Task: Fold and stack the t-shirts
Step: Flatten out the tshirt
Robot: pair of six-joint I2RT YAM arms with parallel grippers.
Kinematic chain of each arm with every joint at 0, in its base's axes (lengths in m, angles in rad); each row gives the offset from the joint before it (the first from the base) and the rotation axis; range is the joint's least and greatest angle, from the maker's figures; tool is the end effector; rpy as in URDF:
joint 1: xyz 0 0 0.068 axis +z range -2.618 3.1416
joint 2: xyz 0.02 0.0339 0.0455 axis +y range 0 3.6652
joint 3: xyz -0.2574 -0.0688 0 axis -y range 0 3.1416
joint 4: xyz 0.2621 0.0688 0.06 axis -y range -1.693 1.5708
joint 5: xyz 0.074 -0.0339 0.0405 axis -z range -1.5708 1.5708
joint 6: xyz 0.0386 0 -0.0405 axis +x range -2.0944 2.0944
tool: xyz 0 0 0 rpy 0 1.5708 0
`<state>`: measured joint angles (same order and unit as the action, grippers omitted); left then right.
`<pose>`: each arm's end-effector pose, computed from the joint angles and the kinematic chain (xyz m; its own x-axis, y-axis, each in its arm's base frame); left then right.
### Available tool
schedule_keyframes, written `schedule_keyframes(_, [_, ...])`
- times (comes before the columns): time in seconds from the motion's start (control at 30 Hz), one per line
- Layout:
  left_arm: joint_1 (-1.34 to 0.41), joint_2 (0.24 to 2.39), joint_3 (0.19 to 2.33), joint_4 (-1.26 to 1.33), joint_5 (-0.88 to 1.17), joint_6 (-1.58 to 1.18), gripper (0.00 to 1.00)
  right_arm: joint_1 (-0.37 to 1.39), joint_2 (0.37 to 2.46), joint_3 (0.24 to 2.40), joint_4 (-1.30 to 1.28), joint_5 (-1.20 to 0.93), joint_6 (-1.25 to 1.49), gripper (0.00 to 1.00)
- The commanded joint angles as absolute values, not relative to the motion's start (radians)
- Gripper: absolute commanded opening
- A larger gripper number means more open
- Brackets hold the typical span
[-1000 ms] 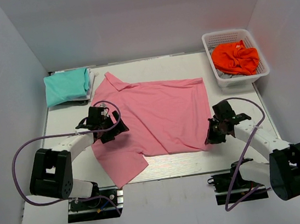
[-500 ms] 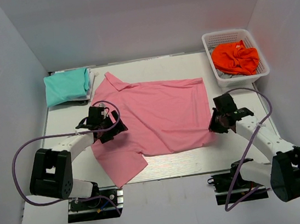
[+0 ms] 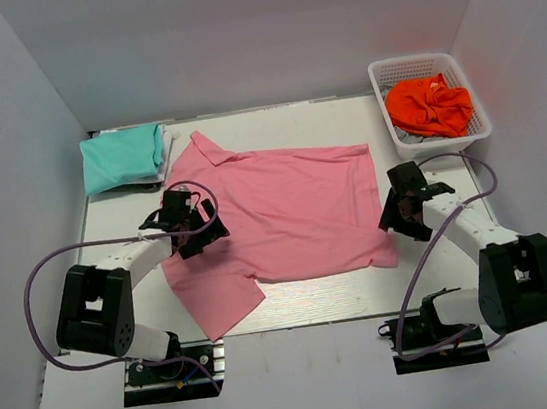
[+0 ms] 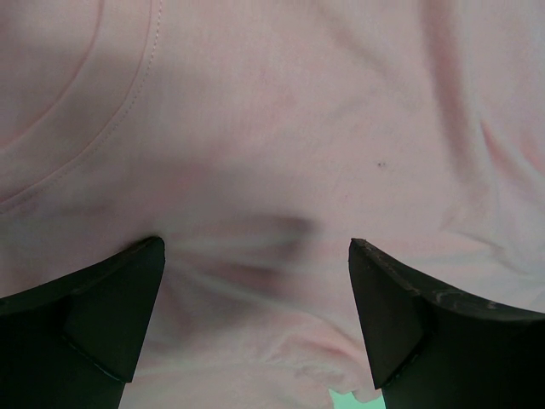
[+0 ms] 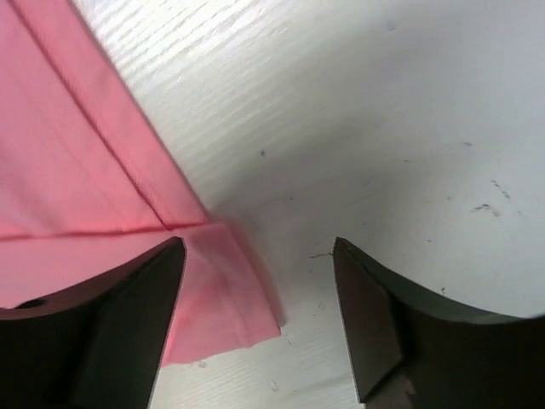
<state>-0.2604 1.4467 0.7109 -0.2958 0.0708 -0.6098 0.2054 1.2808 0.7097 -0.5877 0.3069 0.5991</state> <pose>0.2703 -0.0748 0.1409 -0.8469 -0.3655 -0.3861 -0.2356 0.9090 -0.3438 0.2410 0.0383 0.1674 -0.7837 0.3858 -0.4868 0.4431 0.8965 -0.0028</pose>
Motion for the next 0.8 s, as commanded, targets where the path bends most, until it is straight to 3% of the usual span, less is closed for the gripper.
schedule_keyframes(0.0, [-0.258,1.477,0.716,-0.35,0.028,-0.588,1.0,0.19,1.244,0.781,-0.641,0.416,0.592,0.8])
schedule_keyframes(0.1, [-0.258,1.467,0.726,-0.36,0.047,-0.588,1.0,0.189,1.169,0.781,-0.676,0.362,0.569,0.9])
schedule_keyframes(0.27, [-0.258,1.439,0.726,-0.36,0.067,-0.588,1.0,0.192,1.094,0.689,-0.692,0.091,0.58,0.9])
schedule_keyframes(0.37, [-0.258,1.414,0.726,-0.36,0.078,-0.597,1.0,0.192,1.046,0.583,-0.512,-0.185,0.584,0.9])
schedule_keyframes(0.53, [-0.258,1.405,0.706,-0.36,0.055,-0.606,1.0,0.193,1.1,0.54,-0.419,-0.16,0.627,0.9])
schedule_keyframes(0.77, [-0.258,1.405,0.684,-0.37,0.028,-0.634,1.0,0.186,1.08,0.451,-0.506,-0.063,0.728,0.9])
